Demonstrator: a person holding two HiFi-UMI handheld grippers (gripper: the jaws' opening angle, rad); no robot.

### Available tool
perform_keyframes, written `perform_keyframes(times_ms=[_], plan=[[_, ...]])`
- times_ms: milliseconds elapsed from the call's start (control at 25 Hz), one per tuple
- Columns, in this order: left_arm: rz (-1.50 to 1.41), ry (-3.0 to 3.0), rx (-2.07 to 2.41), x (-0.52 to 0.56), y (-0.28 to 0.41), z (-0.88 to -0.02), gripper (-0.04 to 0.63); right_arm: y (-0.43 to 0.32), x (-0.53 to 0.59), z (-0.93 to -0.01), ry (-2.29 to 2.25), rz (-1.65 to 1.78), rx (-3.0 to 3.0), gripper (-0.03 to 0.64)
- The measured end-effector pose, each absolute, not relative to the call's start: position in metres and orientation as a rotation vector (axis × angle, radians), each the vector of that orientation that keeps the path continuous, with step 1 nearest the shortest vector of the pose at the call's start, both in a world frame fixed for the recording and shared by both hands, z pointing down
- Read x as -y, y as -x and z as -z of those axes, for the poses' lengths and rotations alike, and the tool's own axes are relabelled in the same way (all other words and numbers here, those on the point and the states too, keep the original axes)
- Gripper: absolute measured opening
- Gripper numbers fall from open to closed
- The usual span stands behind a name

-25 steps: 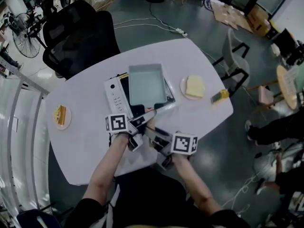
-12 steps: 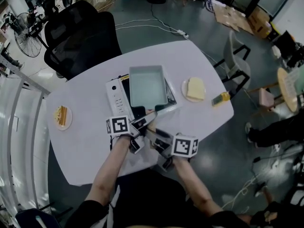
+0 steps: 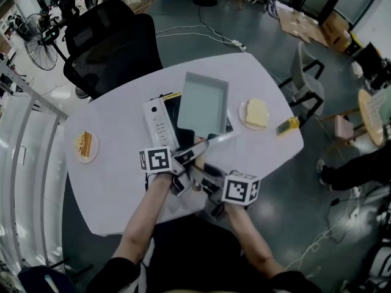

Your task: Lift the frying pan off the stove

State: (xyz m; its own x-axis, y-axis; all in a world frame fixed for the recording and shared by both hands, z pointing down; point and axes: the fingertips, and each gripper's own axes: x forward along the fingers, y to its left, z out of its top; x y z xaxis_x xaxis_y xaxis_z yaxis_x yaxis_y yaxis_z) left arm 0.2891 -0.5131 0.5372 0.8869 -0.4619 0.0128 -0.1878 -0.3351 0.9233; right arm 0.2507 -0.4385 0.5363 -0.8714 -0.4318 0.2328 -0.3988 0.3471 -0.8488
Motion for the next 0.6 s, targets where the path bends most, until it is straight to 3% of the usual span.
perform_keyframes(times_ms=[600], plan=[[0.370, -1.922, 0.512, 0.476, -0.242, -0.493, 0.212, -0.213, 0.401, -0.494, 0.750, 1.492, -2.658, 0.164]])
